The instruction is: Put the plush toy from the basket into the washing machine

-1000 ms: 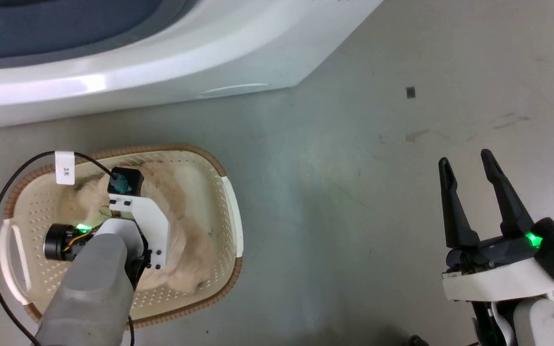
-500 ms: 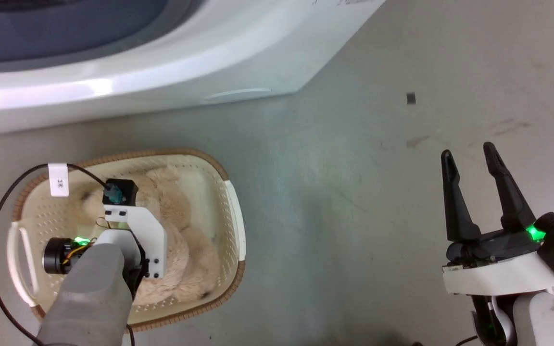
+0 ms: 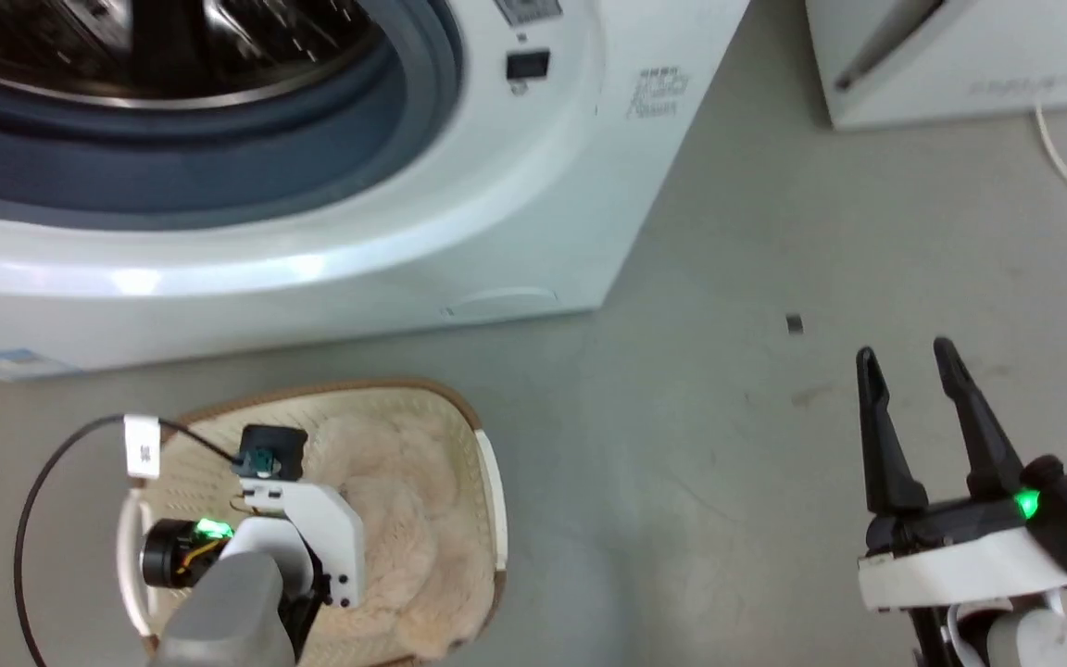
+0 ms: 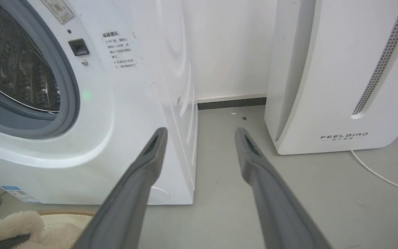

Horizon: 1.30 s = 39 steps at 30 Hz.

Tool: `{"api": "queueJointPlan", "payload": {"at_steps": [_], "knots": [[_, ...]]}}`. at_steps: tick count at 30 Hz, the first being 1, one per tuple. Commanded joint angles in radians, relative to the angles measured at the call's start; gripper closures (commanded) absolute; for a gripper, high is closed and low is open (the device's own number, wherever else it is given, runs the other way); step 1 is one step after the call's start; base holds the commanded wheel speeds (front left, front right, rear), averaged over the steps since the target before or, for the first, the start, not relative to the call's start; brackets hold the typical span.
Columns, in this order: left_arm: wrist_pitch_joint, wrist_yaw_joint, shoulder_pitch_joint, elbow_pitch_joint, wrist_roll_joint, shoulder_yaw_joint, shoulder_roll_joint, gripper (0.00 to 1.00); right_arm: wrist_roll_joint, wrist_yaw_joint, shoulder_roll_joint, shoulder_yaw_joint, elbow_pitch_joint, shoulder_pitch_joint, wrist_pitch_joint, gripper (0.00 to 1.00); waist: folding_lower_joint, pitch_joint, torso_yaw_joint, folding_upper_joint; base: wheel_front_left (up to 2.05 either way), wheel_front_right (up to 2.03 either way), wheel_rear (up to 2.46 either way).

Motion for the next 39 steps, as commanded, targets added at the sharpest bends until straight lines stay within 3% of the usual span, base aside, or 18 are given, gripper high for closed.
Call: {"api": "queueJointPlan", "payload": {"at_steps": [1, 10, 23, 32, 39], "knots": [[-0.031, -0.006, 0.021, -0.012, -0.010, 0.001, -0.002, 1.00, -0.009, -0.001, 0.000, -0.003, 0.006, 0.021, -0.005, 0.00, 0.0000, -0.073, 0.029, 0.0000, 0.00, 0.00, 0.00], [-0.108, -0.001, 0.111, -0.173, -0.019, 0.012, 0.001, 1.00, -0.014, -0.001, 0.000, -0.009, 0.019, 0.079, -0.005, 0.00, 0.0000, -0.189, 0.070, 0.0000, 0.00, 0.00, 0.00], [-0.109, 0.057, 0.389, -0.882, 0.035, 0.122, 0.040, 1.00, -0.012, -0.001, 0.000, -0.006, 0.026, 0.125, -0.005, 0.00, 0.0000, -0.282, 0.085, 0.0000, 0.00, 0.00, 0.00], [-0.110, 0.076, 0.436, -1.209, 0.059, 0.207, 0.052, 1.00, -0.006, -0.001, 0.000, 0.011, 0.009, 0.117, -0.005, 0.00, 0.0000, -0.267, 0.048, 0.0000, 0.00, 0.00, 0.00], [-0.099, 0.086, 0.314, -1.261, 0.033, 0.282, 0.092, 1.00, 0.009, -0.001, 0.000, 0.025, -0.022, 0.080, -0.005, 0.00, 0.0000, -0.167, 0.005, 0.0000, 0.00, 0.00, 0.00]]}}
